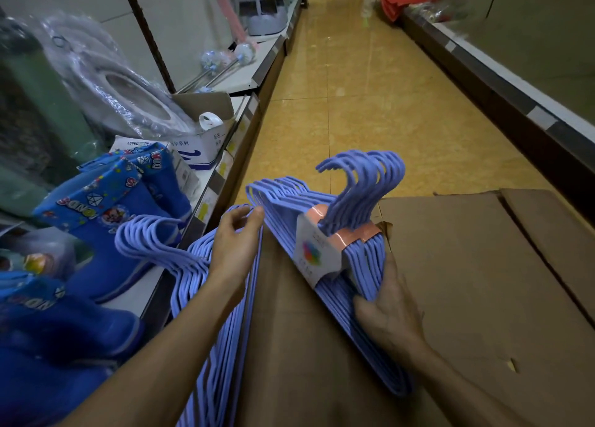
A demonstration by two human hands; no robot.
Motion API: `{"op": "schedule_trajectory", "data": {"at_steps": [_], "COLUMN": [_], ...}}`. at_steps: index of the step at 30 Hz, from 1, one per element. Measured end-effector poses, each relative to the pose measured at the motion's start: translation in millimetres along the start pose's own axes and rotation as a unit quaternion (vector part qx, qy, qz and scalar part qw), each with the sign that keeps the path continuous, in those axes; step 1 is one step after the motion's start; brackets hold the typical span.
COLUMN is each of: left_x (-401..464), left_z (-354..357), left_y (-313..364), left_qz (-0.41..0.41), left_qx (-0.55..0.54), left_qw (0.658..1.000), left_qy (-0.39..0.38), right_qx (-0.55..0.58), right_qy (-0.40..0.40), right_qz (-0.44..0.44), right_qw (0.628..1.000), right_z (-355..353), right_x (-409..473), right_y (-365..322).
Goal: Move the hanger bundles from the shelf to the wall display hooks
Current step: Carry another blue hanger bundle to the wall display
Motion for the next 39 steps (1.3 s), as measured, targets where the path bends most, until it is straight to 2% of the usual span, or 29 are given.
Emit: {"op": "schedule_trajectory", "data": {"at_steps": [3, 6, 8, 10, 13, 17, 22, 29, 34, 39], "left_x": [4, 3, 5, 11, 21, 20, -13, -70, -105, -140], "left_z": [0, 1, 0, -1, -10, -21, -39, -101, -163, -236], "left_y": [-7, -3, 2, 7, 14, 22, 45, 170, 303, 443], "left_qz": [-0.084, -0.123, -0.122, -0.132, -0.174, -0.187, -0.178, -0.193, -0.171, -0.155], "left_qx": [-0.051, -0.139, -0.225, -0.322, -0.403, -0.451, -0.464, -0.41, -0.392, -0.406], "left_qw": [0.994, 0.978, 0.957, 0.922, 0.881, 0.861, 0.857, 0.887, 0.901, 0.898], "left_qy": [-0.041, -0.098, -0.135, -0.171, -0.176, -0.141, -0.134, -0.088, -0.072, -0.074], "right_qx": [0.176, 0.218, 0.222, 0.236, 0.234, 0.178, 0.143, 0.147, 0.151, 0.152], "right_qy": [-0.046, -0.107, -0.139, -0.172, -0.204, -0.23, -0.235, -0.191, -0.156, -0.14], "right_qz": [-0.017, -0.035, -0.05, -0.047, -0.043, -0.067, -0.047, -0.018, -0.036, -0.038], "right_qw": [0.983, 0.969, 0.964, 0.955, 0.95, 0.954, 0.96, 0.97, 0.976, 0.978], "right_z": [-12, -27, -32, -35, -37, -44, -72, -146, -222, -306], "right_x": [2, 1, 1, 0, 6, 14, 3, -42, -68, -93], "right_y": [-10, -25, -35, -44, -58, -76, -105, -205, -313, -442]}}
Point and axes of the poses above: each hand's wrist, its own x-axis towards the middle knuckle, its own z-axis out of the palm, y = z × x, the point moved 1 cm from there along x, towards the middle knuckle, and after that the axes turned 14 degrees about x, right-handed, at the moved point
